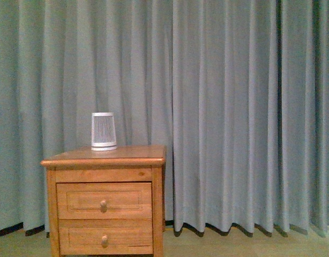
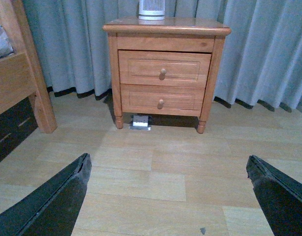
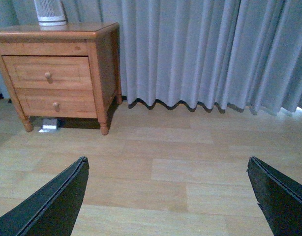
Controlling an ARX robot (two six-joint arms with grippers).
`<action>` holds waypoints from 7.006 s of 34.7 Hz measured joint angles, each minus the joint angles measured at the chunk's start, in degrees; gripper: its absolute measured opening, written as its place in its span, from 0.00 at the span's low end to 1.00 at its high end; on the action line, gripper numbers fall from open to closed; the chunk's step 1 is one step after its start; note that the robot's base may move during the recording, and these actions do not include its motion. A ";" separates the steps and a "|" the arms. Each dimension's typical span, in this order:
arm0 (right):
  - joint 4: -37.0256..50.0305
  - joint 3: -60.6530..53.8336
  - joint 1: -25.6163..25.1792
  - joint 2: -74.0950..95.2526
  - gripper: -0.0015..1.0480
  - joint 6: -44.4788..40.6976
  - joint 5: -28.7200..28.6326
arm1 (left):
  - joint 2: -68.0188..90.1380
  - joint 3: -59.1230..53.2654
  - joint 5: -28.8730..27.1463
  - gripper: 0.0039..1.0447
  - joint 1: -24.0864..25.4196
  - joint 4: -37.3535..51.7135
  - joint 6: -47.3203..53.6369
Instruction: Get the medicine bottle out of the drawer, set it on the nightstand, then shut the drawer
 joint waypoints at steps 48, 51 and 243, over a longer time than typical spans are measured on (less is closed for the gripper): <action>0.00 0.00 0.00 0.00 0.93 0.00 0.00 | 0.02 0.00 0.00 0.94 0.00 0.00 0.00; 0.00 0.00 0.00 0.00 0.93 0.00 0.00 | 0.00 0.00 0.09 0.94 0.00 0.00 0.02; -0.02 0.00 0.00 0.00 0.93 0.00 -0.02 | 60.02 25.75 0.98 0.94 -6.05 23.76 3.17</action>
